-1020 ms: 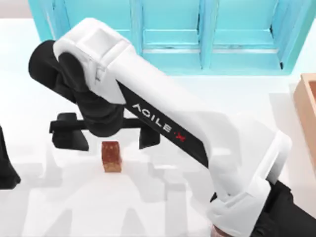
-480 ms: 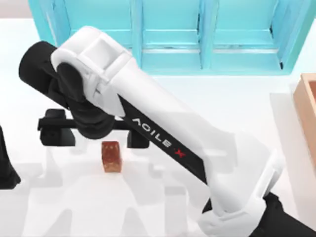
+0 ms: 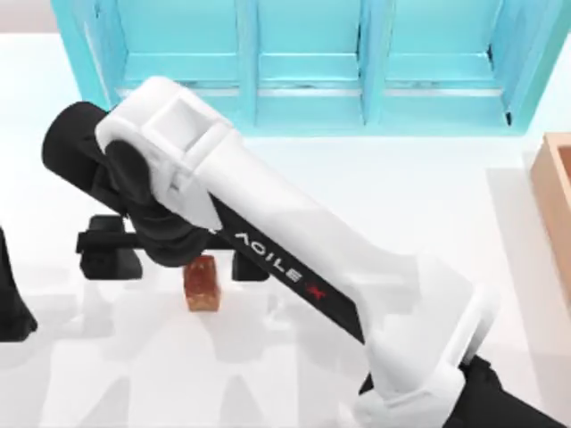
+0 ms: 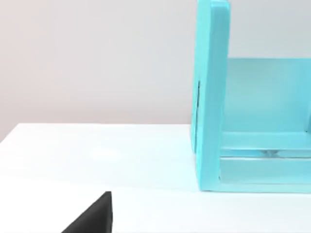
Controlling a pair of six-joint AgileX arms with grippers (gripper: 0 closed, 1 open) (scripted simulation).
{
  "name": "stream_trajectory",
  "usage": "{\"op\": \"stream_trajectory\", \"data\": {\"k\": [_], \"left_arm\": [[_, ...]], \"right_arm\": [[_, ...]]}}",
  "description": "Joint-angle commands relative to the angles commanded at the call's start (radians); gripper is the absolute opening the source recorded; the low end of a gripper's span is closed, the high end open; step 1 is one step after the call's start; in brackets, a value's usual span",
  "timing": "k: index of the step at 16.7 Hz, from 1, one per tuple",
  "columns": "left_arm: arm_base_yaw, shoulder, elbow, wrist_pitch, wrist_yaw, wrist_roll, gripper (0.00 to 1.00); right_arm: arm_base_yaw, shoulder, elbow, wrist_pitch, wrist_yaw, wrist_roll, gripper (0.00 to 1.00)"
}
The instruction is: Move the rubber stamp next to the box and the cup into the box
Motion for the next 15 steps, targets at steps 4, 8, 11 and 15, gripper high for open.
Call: {"op": "stream_trajectory", "data": {"k": [4, 8, 11, 15], "left_arm": [[0.0, 0.0, 0.0, 0.0, 0.0, 0.0, 1.0], [0.0, 0.0, 0.0, 0.0, 0.0, 0.0, 1.0], [0.0, 0.0, 0.0, 0.0, 0.0, 0.0, 1.0], [0.0, 0.0, 0.0, 0.0, 0.0, 0.0, 1.0]], "right_arm": [[-0.007, 0.067, 0.065, 0.005, 0.0, -0.008, 1.0], [-0.014, 0.132, 0.126, 0.011, 0.0, -0.014, 1.0], [-0.017, 0.166, 0.156, 0.015, 0.0, -0.017, 1.0], [-0.018, 0.174, 0.164, 0.016, 0.001, -0.018, 1.0]]}}
